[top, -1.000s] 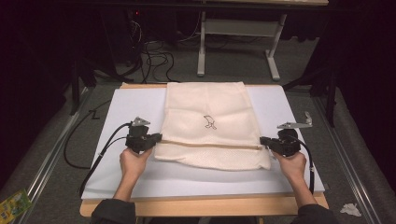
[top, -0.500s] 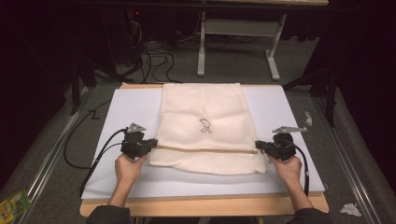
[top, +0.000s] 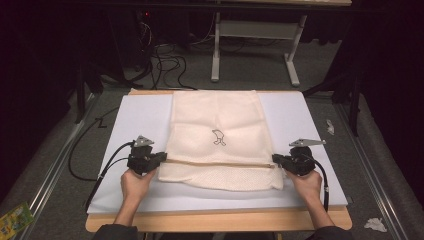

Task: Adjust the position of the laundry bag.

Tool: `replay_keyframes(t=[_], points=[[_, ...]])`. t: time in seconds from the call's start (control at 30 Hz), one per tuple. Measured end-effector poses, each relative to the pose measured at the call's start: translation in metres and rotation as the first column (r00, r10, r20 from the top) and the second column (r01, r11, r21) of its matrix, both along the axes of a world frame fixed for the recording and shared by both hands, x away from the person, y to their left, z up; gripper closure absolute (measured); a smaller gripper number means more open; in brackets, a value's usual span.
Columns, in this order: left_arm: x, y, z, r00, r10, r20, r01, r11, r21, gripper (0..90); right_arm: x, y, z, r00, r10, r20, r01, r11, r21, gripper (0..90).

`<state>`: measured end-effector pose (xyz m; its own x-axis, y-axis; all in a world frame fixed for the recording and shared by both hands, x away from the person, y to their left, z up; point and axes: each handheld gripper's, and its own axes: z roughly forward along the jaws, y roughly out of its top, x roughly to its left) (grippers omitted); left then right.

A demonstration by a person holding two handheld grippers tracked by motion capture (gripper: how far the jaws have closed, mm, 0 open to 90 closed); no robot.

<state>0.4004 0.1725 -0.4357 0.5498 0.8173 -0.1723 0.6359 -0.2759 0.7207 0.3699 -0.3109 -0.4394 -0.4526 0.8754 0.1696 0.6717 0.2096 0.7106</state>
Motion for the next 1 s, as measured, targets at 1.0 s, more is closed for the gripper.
replay_keyframes(t=[1.0], points=[[-0.025,-0.001,-0.014,0.9994,-0.01,0.032,0.008,0.9984,0.055,84.3,-0.01,0.002,-0.01,1.0,0.005,-0.003,-0.005,1.0,-0.005,88.0]])
